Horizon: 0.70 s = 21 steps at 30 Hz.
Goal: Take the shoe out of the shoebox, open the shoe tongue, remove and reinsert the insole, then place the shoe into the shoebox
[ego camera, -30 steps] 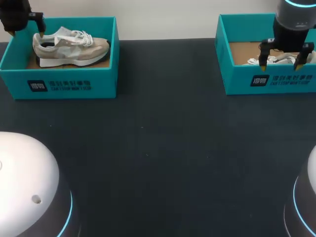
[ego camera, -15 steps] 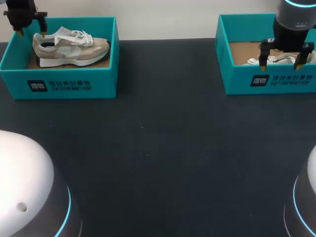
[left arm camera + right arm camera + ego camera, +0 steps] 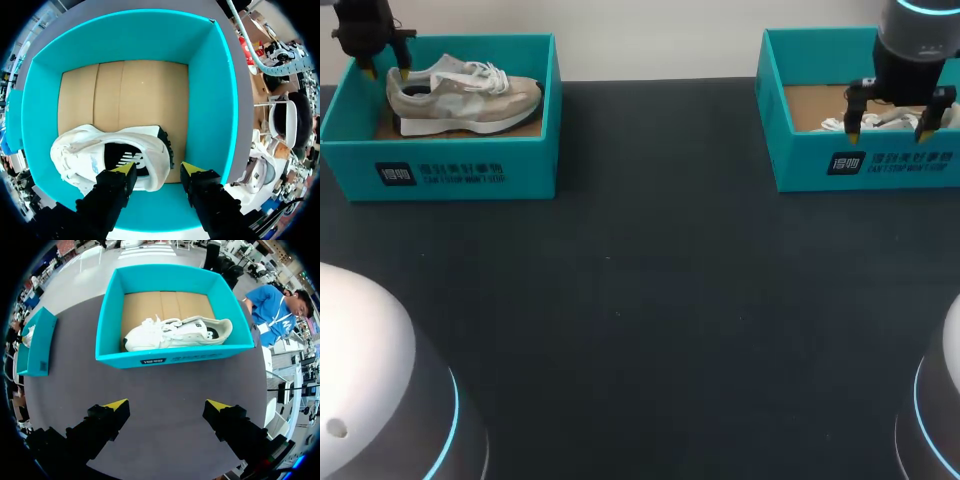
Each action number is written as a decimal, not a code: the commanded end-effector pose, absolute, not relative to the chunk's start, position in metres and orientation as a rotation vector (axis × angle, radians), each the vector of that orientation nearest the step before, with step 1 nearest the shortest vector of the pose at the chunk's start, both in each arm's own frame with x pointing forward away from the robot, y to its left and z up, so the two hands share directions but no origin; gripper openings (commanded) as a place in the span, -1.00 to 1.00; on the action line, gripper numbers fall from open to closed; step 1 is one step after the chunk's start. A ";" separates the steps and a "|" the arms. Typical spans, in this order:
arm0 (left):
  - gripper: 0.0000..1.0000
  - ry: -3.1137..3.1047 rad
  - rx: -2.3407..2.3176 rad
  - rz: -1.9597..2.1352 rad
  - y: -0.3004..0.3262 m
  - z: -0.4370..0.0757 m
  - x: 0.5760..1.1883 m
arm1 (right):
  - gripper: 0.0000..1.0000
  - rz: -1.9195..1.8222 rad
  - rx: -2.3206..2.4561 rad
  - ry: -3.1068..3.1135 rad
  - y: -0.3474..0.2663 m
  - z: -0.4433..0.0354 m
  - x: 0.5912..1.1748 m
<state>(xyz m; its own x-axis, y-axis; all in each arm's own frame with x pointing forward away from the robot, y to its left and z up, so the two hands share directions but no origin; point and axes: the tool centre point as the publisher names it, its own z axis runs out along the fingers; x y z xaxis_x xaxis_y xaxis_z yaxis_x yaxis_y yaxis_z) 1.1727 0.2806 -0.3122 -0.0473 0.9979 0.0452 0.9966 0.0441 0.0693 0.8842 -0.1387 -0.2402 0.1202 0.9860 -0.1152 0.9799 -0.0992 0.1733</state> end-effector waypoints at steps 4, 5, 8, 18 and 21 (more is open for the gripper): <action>0.10 2.284 2.163 0.079 0.286 -0.330 1.189 | 1.00 0.046 2.187 1.956 -0.139 -0.241 0.884; 0.10 2.285 2.164 0.079 0.287 -0.333 1.190 | 1.00 0.046 2.187 1.956 -0.139 -0.241 0.884; 0.07 2.293 2.169 0.102 0.288 -0.338 1.188 | 1.00 0.046 2.187 1.956 -0.139 -0.241 0.884; -0.02 2.291 2.201 0.065 0.291 -0.364 1.186 | 1.00 0.046 2.187 1.956 -0.139 -0.241 0.884; -0.11 2.312 2.212 0.078 0.293 -0.372 1.188 | 1.00 0.046 2.187 1.956 -0.139 -0.241 0.884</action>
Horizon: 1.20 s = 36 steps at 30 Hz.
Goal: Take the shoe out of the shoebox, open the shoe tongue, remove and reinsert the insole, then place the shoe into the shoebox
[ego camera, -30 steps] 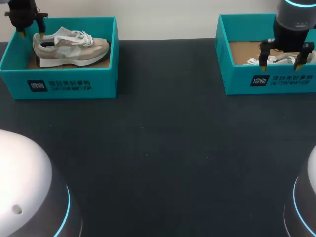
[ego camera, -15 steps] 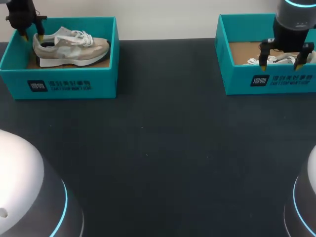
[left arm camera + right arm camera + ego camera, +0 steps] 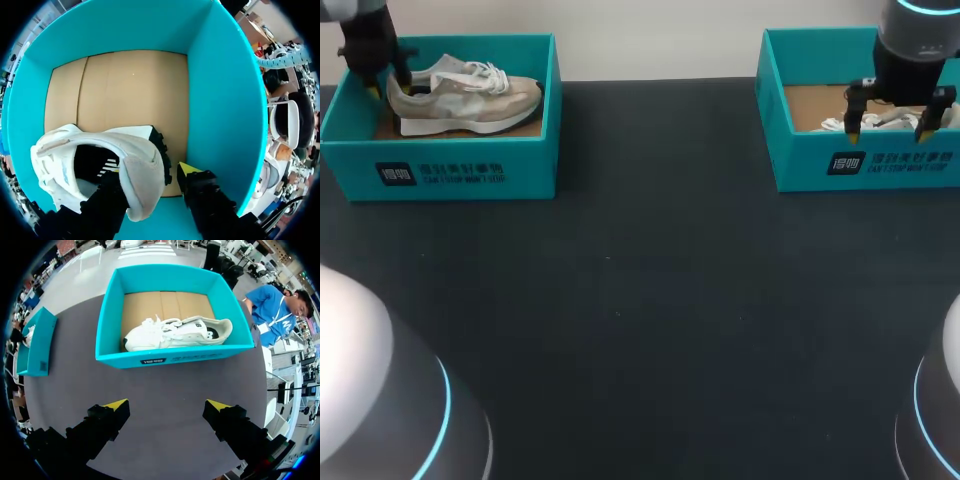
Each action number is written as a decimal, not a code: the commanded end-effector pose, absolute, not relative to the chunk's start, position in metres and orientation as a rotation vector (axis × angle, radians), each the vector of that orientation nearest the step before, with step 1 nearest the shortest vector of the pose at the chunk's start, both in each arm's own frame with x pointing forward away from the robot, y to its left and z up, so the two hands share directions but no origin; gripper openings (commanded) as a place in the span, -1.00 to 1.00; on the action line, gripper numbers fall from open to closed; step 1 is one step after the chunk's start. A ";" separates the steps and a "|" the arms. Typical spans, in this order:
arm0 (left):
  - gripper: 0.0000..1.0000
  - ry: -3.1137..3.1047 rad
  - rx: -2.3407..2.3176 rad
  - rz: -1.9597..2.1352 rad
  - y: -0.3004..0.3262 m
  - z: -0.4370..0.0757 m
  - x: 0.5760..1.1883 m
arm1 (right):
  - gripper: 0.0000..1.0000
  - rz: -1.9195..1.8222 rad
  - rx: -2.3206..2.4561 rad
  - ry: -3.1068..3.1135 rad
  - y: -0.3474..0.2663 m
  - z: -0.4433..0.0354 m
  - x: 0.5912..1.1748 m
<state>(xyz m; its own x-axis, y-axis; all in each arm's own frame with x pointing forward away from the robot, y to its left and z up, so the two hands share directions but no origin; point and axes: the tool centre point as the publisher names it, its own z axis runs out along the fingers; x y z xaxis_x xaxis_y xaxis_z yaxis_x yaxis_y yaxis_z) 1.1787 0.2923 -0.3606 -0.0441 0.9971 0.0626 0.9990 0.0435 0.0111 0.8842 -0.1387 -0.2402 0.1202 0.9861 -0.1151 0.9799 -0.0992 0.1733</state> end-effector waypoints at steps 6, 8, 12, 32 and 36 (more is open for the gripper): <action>-0.69 -2.199 -2.118 -0.077 0.295 -0.379 1.190 | 1.00 0.046 2.187 1.956 -0.139 -0.241 0.884; -0.99 -2.191 -2.117 -0.084 0.296 -0.380 1.191 | 1.00 0.046 2.187 1.956 -0.139 -0.241 0.884; -1.00 -2.153 -2.144 -0.092 0.298 -0.375 1.190 | 1.00 0.046 2.187 1.956 -0.139 -0.241 0.884; -1.00 -2.104 -2.173 -0.137 0.296 -0.224 1.155 | 1.00 0.046 2.187 1.956 -0.139 -0.241 0.884; -1.00 -2.092 -2.220 -0.152 0.297 -0.197 1.147 | 1.00 0.046 2.187 1.956 -0.139 -0.241 0.884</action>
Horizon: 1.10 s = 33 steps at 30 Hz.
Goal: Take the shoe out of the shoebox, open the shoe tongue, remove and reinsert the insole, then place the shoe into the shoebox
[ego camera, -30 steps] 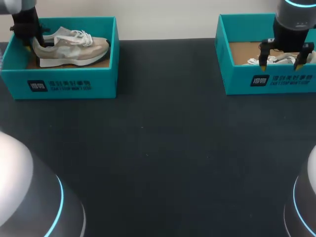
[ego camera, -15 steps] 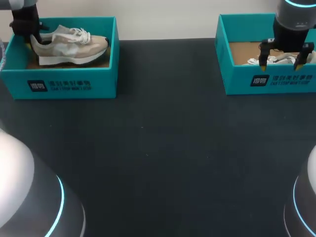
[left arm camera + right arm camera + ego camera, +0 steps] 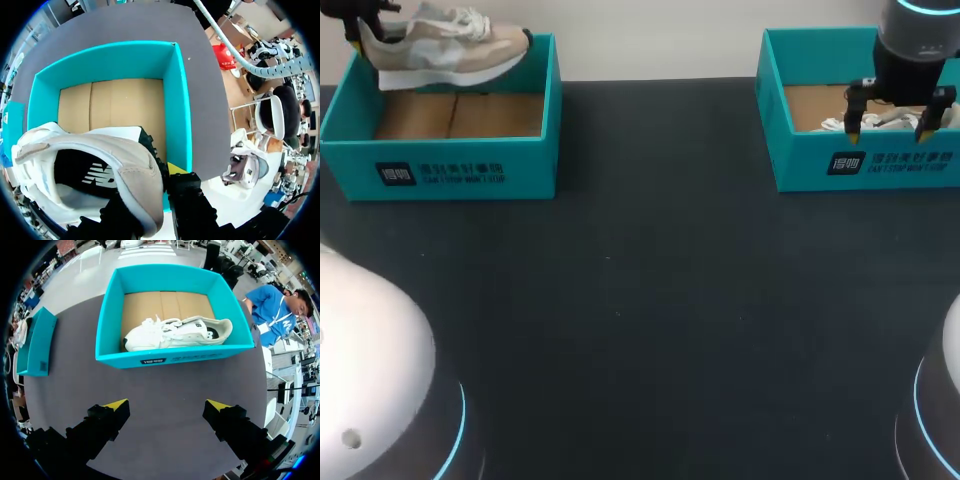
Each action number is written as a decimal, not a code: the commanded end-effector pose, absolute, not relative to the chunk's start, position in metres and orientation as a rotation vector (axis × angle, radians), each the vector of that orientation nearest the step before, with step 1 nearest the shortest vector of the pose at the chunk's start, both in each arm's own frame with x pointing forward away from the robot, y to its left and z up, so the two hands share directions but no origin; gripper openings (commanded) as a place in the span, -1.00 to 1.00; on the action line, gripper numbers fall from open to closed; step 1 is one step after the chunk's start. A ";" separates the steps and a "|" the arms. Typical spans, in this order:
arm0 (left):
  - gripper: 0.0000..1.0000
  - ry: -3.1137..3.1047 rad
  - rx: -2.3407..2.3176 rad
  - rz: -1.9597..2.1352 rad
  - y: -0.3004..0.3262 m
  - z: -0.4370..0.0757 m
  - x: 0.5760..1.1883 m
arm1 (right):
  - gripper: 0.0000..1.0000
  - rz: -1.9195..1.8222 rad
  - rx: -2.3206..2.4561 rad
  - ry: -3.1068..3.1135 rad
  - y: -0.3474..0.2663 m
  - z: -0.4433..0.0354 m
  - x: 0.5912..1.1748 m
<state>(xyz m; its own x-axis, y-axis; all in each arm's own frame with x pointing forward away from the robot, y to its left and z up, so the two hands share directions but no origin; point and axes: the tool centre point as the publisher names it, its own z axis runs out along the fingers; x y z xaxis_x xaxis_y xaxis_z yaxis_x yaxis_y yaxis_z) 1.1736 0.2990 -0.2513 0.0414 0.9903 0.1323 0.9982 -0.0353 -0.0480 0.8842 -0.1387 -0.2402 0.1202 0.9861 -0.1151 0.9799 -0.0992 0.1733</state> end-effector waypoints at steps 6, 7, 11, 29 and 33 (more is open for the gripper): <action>-1.00 -2.111 -2.262 -0.129 0.299 -0.175 1.142 | 1.00 0.046 2.187 1.956 -0.139 -0.241 0.884; -1.00 -2.111 -2.262 -0.129 0.299 -0.175 1.142 | 1.00 0.046 2.187 1.956 -0.139 -0.241 0.884; -1.00 -2.111 -2.262 -0.129 0.299 -0.175 1.142 | 1.00 0.046 2.187 1.956 -0.139 -0.241 0.884; -1.00 -2.174 -2.249 -0.283 0.268 -0.156 1.074 | 1.00 0.046 2.187 1.956 -0.139 -0.241 0.884; -1.00 -2.226 -2.192 -0.312 0.252 -0.154 1.039 | 1.00 0.046 2.187 1.956 -0.139 -0.241 0.884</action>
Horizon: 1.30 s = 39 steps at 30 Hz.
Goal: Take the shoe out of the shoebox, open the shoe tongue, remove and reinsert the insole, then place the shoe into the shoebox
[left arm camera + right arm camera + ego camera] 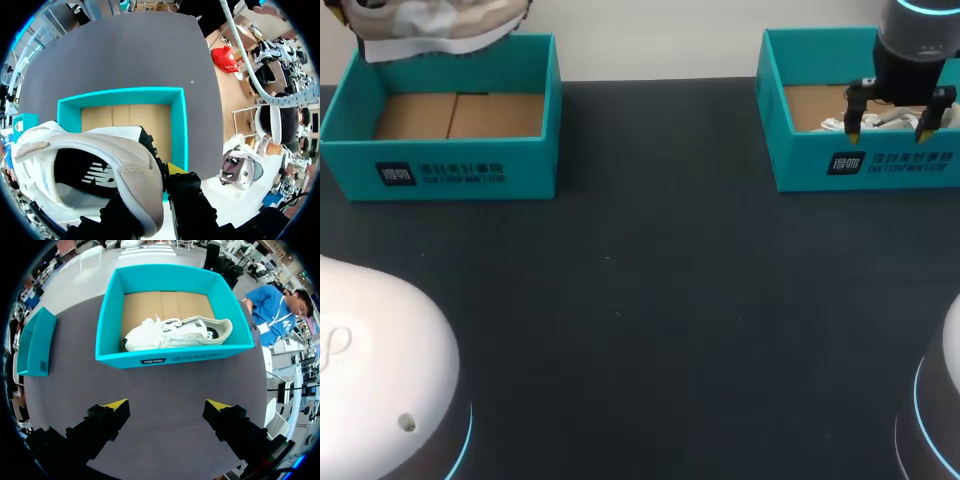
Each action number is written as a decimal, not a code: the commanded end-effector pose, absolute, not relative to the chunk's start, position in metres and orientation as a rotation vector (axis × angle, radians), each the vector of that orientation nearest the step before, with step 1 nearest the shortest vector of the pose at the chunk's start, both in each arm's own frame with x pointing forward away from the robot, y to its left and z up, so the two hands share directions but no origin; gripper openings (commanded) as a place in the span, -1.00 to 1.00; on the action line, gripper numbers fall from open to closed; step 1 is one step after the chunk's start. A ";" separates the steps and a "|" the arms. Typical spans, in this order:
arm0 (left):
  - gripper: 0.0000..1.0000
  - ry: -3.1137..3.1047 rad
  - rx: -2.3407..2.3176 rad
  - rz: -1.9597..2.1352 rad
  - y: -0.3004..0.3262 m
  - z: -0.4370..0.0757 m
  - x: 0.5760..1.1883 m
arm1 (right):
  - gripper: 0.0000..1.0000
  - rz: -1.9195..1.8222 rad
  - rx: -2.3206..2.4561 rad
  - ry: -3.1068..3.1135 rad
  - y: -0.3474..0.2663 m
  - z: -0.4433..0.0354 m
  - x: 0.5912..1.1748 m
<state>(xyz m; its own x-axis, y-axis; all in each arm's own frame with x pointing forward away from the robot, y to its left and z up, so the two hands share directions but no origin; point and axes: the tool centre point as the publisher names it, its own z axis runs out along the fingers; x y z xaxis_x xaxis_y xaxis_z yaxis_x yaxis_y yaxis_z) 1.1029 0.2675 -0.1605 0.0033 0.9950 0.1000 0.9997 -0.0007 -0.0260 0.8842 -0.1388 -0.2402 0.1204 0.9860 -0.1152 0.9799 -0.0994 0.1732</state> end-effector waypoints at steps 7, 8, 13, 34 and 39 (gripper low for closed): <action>-1.00 -2.292 -2.125 -0.337 0.233 -0.149 0.998 | 1.00 0.046 2.187 1.956 -0.139 -0.241 0.884; -1.00 -2.300 -2.107 -0.363 0.231 -0.148 0.995 | 1.00 0.046 2.187 1.956 -0.139 -0.241 0.884; -1.00 -2.381 -1.999 -0.425 0.210 -0.147 0.969 | 1.00 0.046 2.187 1.956 -0.139 -0.241 0.884; -1.00 -2.304 -2.171 -0.507 0.078 -0.155 0.856 | 1.00 0.046 2.187 1.956 -0.139 -0.241 0.884; -1.00 -2.265 -2.209 -0.505 0.058 -0.160 0.836 | 1.00 0.046 2.187 1.956 -0.139 -0.241 0.884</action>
<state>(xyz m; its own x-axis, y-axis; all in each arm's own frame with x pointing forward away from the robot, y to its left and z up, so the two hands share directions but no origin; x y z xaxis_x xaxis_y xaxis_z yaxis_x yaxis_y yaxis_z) 0.8492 0.0631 -0.1588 -0.0462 0.9852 0.1650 0.9988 0.0429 0.0236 0.8842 -0.1387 -0.2402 0.1202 0.9861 -0.1151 0.9799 -0.0992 0.1732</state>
